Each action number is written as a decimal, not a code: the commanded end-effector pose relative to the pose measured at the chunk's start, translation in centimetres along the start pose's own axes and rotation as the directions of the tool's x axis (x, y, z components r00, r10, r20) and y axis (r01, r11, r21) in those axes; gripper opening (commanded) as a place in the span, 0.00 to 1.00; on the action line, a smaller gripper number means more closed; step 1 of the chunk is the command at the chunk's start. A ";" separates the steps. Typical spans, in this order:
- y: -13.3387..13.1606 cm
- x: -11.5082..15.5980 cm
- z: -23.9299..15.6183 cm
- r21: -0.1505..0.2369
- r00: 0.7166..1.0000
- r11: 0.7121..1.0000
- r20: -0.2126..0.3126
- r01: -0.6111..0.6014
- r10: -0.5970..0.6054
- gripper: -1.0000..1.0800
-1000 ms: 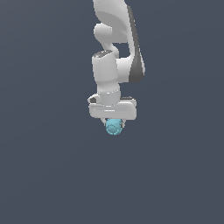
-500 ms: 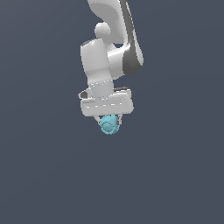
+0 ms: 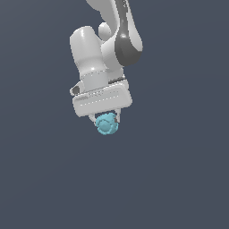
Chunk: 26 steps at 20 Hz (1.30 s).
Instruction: Pick up the object and move it to a goal position.
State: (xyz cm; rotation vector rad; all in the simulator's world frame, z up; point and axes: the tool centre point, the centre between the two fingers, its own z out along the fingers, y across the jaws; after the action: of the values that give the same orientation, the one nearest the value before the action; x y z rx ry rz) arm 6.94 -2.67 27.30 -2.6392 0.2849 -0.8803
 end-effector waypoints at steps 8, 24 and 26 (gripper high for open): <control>-0.3 3.8 -3.3 0.086 0.995 0.995 -0.092 0.048 -0.040 0.00; -0.3 10.6 -10.9 0.246 0.955 0.955 -0.282 0.167 -0.094 0.00; -0.2 11.5 -12.1 0.267 0.946 0.946 -0.309 0.185 -0.098 0.00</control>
State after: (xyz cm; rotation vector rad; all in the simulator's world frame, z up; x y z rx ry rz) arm 8.66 -8.46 41.58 -2.3021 0.0440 -1.2352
